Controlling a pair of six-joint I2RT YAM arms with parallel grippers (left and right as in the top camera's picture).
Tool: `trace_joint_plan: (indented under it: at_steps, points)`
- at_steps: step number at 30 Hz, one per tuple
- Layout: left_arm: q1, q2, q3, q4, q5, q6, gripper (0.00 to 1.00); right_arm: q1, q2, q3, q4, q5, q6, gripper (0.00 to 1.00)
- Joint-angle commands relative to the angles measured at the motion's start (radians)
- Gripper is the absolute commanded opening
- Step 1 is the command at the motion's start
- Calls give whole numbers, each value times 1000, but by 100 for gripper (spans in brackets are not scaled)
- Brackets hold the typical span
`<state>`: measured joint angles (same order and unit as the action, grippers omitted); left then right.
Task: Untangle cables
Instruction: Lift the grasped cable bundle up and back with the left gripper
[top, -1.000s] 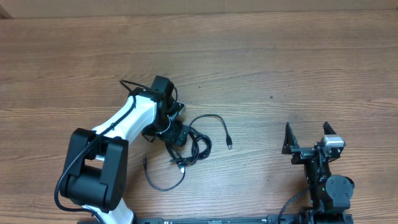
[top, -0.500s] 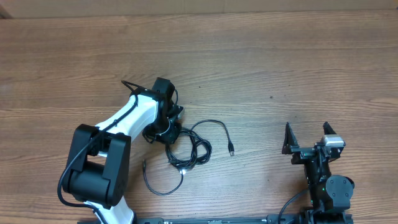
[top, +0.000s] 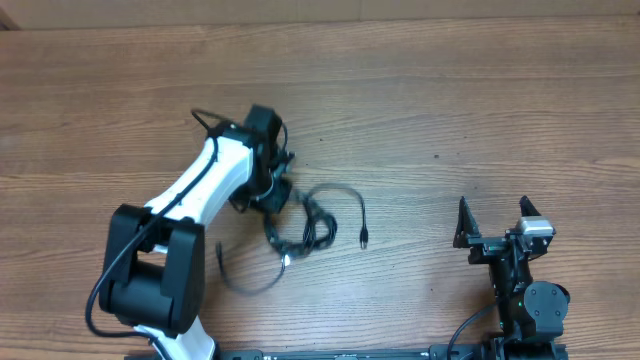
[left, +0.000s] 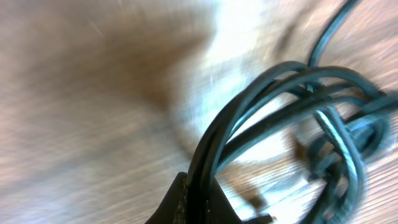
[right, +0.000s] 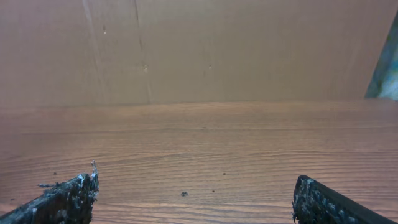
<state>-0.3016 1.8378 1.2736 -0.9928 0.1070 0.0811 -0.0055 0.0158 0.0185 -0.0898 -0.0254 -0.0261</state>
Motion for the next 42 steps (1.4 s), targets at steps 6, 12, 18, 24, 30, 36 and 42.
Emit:
trace_joint_plan:
  at_steps: [6,12,18,24,30,36,42]
  points:
    - [-3,-235,188,5,-6,121,4,5,-8,-10,6,5,3,100]
    - [-3,-304,190,-3,2,113,4,5,-8,-10,6,5,3,100]
    - [-2,-329,195,-36,117,73,4,5,-8,-10,6,5,3,100]
    - [-2,-329,212,-84,309,23,4,5,-8,-10,6,5,3,100]
    - [0,-329,212,-77,550,13,4,5,-8,-10,6,8,2,100]
    - [1,-329,212,-65,672,-18,4,5,-8,-10,6,8,3,100]
    - [12,-329,213,6,761,-81,4,5,-8,-10,31,3,134,100]
